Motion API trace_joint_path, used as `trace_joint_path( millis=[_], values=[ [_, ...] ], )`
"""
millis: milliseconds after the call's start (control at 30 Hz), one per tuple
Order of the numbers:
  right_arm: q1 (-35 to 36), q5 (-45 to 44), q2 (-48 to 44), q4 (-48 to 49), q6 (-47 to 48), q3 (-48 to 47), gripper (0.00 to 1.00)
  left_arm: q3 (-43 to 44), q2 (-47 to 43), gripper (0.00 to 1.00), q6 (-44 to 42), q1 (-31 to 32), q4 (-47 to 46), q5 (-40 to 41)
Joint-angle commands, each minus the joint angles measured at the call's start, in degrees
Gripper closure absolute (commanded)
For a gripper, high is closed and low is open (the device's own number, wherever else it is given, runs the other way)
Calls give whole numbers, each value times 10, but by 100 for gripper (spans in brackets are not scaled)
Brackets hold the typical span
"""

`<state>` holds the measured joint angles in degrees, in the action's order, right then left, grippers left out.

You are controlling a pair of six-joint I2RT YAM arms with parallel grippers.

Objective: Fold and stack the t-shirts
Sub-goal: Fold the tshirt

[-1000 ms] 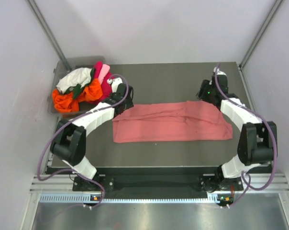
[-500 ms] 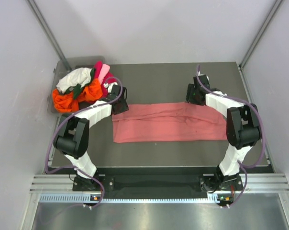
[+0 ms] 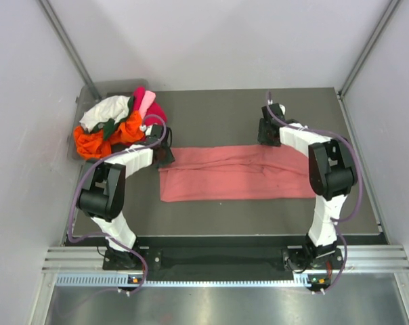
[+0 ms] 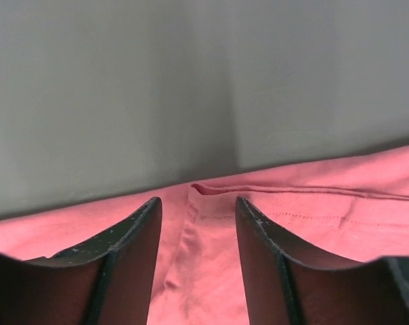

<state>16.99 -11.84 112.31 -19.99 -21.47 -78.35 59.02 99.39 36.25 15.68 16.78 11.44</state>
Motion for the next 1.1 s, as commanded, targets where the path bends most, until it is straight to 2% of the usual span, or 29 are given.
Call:
trace_joint_path(
  millis=[0,133,233,333,367,400,700,833,967,1067],
  values=[
    [6,-21,9,-10,6,-26,53,0,-12,60,0,2,-3,13],
    [7,-33,12,-15,10,-27,55,5,-19,60,-9,2,5,34],
    [7,-38,9,-16,13,-23,64,13,-26,60,-13,1,15,37],
    [7,-39,9,-18,19,-19,81,11,-37,60,-16,2,13,38],
    [7,-41,8,-21,20,-19,95,8,-40,60,-18,2,12,40],
    [7,-42,5,-22,20,-17,100,8,-48,60,-19,3,11,42],
    [15,-55,-127,-17,30,48,100,-16,-117,55,-41,22,-28,33],
    [15,-36,-199,-11,24,115,98,-15,-124,55,-56,31,-39,32],
    [16,-24,-266,-5,-5,189,90,-8,-121,55,-62,32,-33,29],
    [21,32,-323,15,-37,259,86,-7,-122,55,-63,37,-34,37]
  ],
)
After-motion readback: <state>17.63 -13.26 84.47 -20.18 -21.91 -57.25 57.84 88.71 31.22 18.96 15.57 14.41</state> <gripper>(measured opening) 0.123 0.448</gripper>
